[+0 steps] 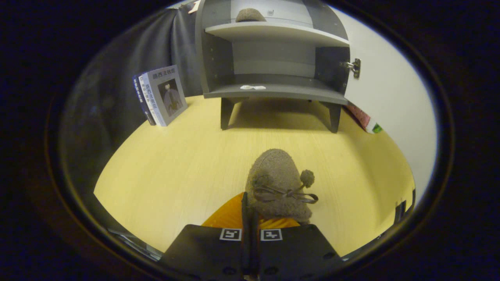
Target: Open the shoe cabinet door, grab the shoes and put them into the shoe cabinet, then close the shoe cabinet door.
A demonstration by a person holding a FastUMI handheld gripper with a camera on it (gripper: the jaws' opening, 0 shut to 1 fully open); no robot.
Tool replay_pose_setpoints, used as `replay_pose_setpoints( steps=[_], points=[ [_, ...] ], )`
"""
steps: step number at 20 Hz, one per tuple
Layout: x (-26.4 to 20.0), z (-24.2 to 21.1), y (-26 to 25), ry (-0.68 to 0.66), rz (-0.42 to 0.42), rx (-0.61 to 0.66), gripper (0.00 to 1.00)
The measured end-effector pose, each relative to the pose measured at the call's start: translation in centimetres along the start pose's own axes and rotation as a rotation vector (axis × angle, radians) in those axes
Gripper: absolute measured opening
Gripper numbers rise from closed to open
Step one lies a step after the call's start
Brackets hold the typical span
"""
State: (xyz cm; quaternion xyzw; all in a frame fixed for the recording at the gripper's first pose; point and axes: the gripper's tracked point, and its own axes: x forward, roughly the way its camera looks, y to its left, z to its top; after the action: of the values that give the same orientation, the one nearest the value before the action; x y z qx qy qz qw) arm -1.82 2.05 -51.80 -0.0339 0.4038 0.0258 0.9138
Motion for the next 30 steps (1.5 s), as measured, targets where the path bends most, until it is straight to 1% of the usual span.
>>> replay_pose_setpoints(
  steps=[5,8,10,14,19,24,28,30],
  points=[
    [-5.3,8.2,-1.5,-0.104,0.031,0.025,0.03],
    [-8.3,13.0,-3.0,-0.15,0.033,0.016,0.04],
    [-9.6,15.9,-3.6,-0.183,0.042,0.005,0.03],
    [-10.7,22.6,-5.2,-0.263,0.027,0.001,0.03],
    [-9.0,31.9,-6.2,-0.38,-0.019,-0.015,0.03],
    [-3.7,39.5,-8.0,-0.41,-0.085,-0.009,0.03],
    [1.5,43.1,-9.3,-0.39,-0.119,-0.005,0.03],
    [3.1,44.1,-9.5,-0.381,-0.131,-0.012,0.03]
  ],
)
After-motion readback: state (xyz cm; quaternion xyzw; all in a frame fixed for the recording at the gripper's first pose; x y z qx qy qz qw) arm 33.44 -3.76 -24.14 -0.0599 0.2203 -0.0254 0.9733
